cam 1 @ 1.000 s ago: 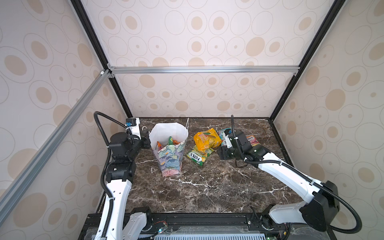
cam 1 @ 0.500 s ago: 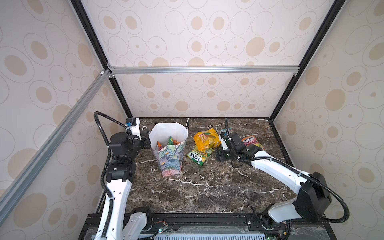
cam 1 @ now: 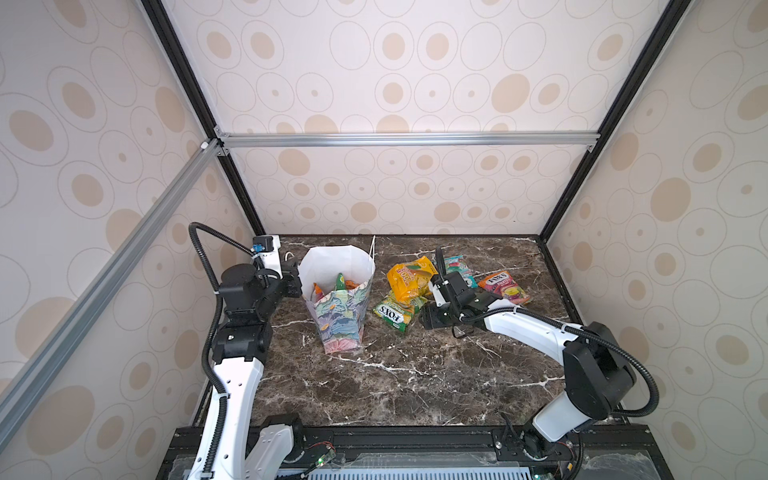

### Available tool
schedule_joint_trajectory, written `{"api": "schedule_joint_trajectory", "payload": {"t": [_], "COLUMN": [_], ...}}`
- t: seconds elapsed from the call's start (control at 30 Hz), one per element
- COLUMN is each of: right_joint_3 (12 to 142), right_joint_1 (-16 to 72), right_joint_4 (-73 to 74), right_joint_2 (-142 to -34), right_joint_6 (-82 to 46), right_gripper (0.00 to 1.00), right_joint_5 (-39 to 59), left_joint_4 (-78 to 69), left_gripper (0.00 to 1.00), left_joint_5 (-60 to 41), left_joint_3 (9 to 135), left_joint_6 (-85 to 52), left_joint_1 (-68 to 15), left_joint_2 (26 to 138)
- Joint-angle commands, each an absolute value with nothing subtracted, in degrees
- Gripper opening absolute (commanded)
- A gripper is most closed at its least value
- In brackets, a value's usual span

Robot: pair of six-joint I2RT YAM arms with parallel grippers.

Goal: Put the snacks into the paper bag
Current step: 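Lower the right gripper and close it on the green packet's edge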

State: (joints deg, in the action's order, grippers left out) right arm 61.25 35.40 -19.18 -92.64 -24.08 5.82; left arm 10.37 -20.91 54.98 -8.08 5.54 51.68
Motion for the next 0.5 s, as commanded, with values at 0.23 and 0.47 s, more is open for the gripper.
{"api": "schedule_joint_trajectory", "payload": {"t": [0.23, 0.47], "right_joint_3": [61.49, 57.53], "right_joint_1": [38.59, 39.35], "right_joint_4": [-12.03, -3.15], "right_joint_2": [-99.84, -100.87], "right_joint_6": [-32.89, -37.94], "right_gripper": [0.70, 0.70], "right_joint_5": [11.13, 13.15], "left_joint_4": [8.95, 8.87], "left_gripper": [0.00, 0.00], "left_joint_5": [-22.02, -22.01], "left_joint_3": [56.85, 56.78], "left_joint_6": [-7.91, -7.87], "left_joint_1": [5.97, 5.97], "left_joint_2": [51.08, 50.97]}}
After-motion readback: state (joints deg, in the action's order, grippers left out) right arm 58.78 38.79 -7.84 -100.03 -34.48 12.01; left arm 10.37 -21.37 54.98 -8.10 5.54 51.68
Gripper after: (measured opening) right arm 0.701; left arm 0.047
